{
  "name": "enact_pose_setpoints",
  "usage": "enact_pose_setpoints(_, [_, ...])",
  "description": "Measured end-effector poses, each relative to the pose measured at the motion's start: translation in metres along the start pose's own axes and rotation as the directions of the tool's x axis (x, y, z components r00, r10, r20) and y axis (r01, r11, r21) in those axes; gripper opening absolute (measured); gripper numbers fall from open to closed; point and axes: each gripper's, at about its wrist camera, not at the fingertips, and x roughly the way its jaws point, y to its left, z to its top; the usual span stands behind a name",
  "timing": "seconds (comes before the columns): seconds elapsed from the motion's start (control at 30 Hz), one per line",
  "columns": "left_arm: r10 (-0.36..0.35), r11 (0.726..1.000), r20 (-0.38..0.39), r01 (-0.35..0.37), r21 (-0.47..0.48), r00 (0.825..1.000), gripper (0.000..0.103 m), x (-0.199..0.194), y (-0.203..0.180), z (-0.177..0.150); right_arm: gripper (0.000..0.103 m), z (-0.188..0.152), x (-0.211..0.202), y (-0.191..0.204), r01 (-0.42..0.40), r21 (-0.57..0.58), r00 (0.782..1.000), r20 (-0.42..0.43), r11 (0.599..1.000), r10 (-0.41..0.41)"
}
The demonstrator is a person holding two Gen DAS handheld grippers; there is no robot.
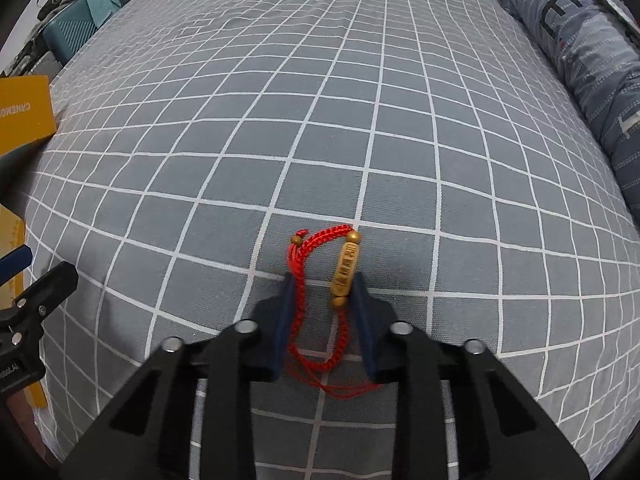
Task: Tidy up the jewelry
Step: 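Grasp the red cord bracelet with gold bar using the right tool, then carry the red cord bracelet into the box and open the right tool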
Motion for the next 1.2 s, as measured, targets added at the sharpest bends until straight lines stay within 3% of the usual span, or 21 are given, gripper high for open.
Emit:
enact_pose_setpoints(0.6, [0.015, 1.0, 0.027, -0.015, -0.001, 1.0, 0.097, -0.015, 0.003, -0.003, 0.013, -0.001, -0.018, 0.001, 0.02, 0.008, 0.999, 0.037, 1.0, -0.02])
enact_pose_setpoints(1.2, [-0.003, 1.0, 0.115, 0.004, -0.009, 0.993, 0.097, -0.087, 0.026, -0.03, 0.013, -0.03, -0.105, 0.029, 0.024, -0.004, 0.987, 0.161, 1.0, -0.023])
